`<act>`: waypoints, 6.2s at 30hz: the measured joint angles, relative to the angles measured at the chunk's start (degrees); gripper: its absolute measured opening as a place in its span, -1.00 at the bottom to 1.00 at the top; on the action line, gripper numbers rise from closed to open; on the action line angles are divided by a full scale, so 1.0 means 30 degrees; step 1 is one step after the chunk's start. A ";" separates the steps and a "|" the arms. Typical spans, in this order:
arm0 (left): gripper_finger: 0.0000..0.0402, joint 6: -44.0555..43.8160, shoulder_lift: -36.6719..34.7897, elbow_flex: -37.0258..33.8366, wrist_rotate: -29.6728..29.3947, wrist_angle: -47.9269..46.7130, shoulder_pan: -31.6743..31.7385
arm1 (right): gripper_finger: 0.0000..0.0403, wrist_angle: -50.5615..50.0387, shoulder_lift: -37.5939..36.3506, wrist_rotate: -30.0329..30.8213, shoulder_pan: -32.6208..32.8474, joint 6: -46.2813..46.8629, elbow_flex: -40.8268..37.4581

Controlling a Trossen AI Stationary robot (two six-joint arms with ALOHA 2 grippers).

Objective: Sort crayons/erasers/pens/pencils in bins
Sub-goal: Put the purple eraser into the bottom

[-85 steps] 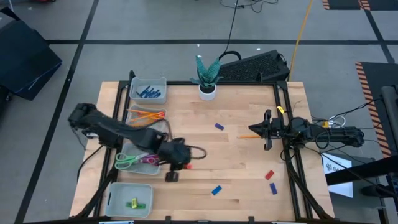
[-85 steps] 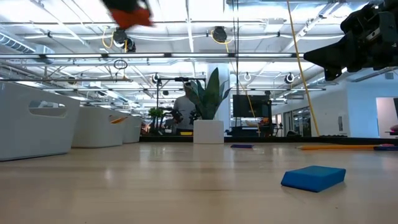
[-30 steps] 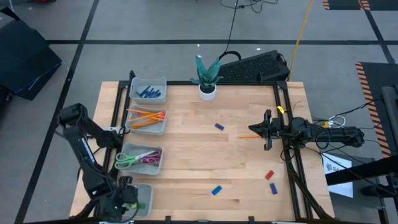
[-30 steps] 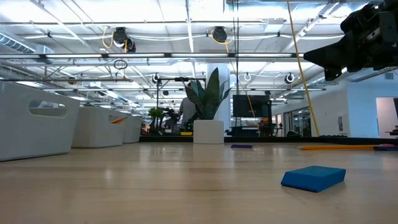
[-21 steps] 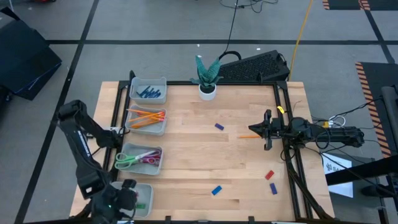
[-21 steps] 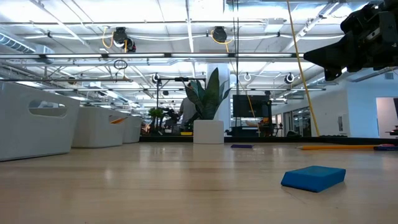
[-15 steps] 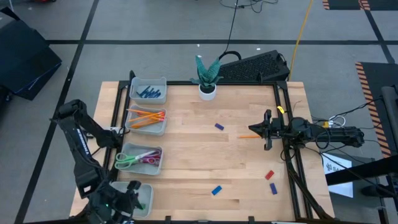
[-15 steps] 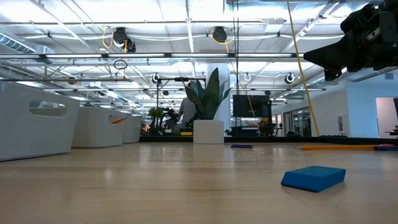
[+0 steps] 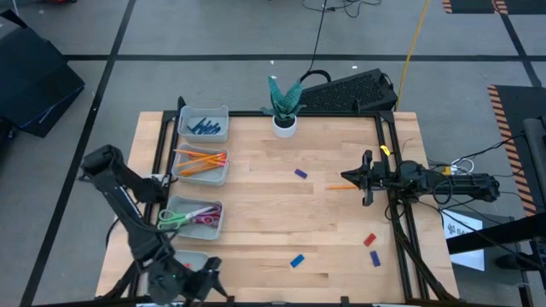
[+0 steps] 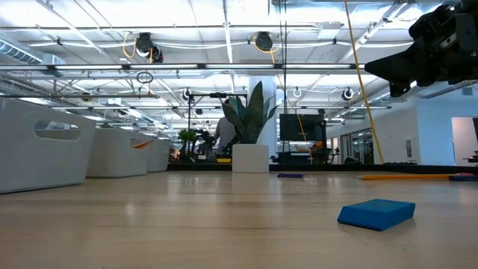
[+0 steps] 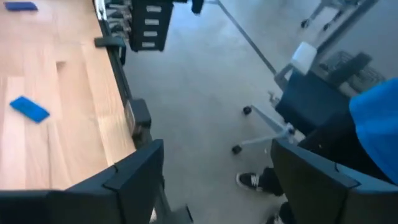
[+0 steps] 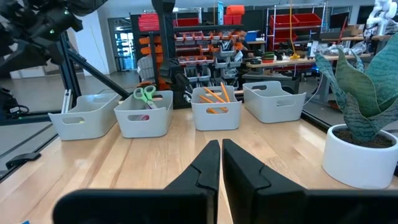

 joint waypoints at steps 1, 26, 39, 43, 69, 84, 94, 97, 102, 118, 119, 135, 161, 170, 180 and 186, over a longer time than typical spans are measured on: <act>0.49 0.0057 0.0211 0.0121 0.0137 0.0165 0.0237 | -0.93 0.0000 -0.0003 0.0000 0.0006 0.0002 0.0000; 0.07 -0.1324 0.1012 0.1519 -0.0278 0.1332 0.7032 | -0.93 0.0000 -0.0007 0.0000 0.0007 0.0005 0.0000; -0.18 -0.1697 -0.1084 0.1519 0.0351 -0.0164 0.9121 | -0.93 0.0000 0.0000 0.0000 0.0006 0.0007 -0.0007; -0.19 -0.1131 -0.2200 0.1519 0.0425 -0.1669 0.9785 | -0.93 0.0000 0.0000 0.0000 0.0000 0.0000 -0.0002; -0.19 0.8872 -0.1770 0.1513 0.2458 -0.2960 1.8714 | -0.93 0.1064 -0.0006 0.4043 -0.0036 -0.1844 -0.0007; -0.19 0.8223 0.2238 0.1490 0.2529 0.7066 1.9832 | -0.93 0.2731 0.0053 0.6502 -0.0258 -2.0353 -0.0007; -0.19 0.6447 0.1981 0.1497 0.2180 0.7346 2.0011 | -0.93 0.4722 0.0240 0.2989 -0.0225 -3.1723 -0.0007; -0.19 0.5961 0.1241 0.1493 0.2410 0.6658 1.9954 | -0.93 0.5778 0.0337 0.0933 -0.0217 -3.2443 0.0152; -0.19 0.4562 -0.1002 0.1519 0.2410 0.3959 1.9945 | -0.93 0.8808 0.0568 -0.2979 -0.0222 -2.5011 0.0197; -0.19 0.3319 -0.8370 0.1519 0.1656 -0.7648 1.7584 | -0.93 1.2650 0.1955 0.0492 -0.0244 -1.6397 0.0749; -0.19 0.3351 -0.8579 0.1519 0.1456 -0.7893 1.7395 | -0.93 1.2079 0.2530 0.1873 -0.0255 -1.3929 0.0924; -0.19 0.5658 -1.0013 0.1519 0.4356 -0.8027 1.7467 | -0.93 1.0453 1.9316 0.6206 -0.0549 0.3919 0.8512; -0.15 0.1868 -1.0077 0.1497 0.0190 -0.8061 2.0050 | -0.64 -0.1574 1.9480 0.0270 -0.0580 0.5692 1.3022; -0.01 0.3786 -1.1581 0.1505 0.0769 -1.1185 2.0672 | -0.21 -1.0881 2.1838 0.4541 0.0918 0.5143 1.9312; -0.21 0.4201 -1.2364 -0.0235 0.2533 -1.1607 1.7962 | 0.05 -1.1460 2.7796 0.5486 0.0964 0.5960 2.1711; -0.30 0.2730 -1.2189 -0.2433 0.0733 -0.8581 1.5798 | 0.12 -0.8345 3.0208 0.5185 -0.0327 0.3379 2.0528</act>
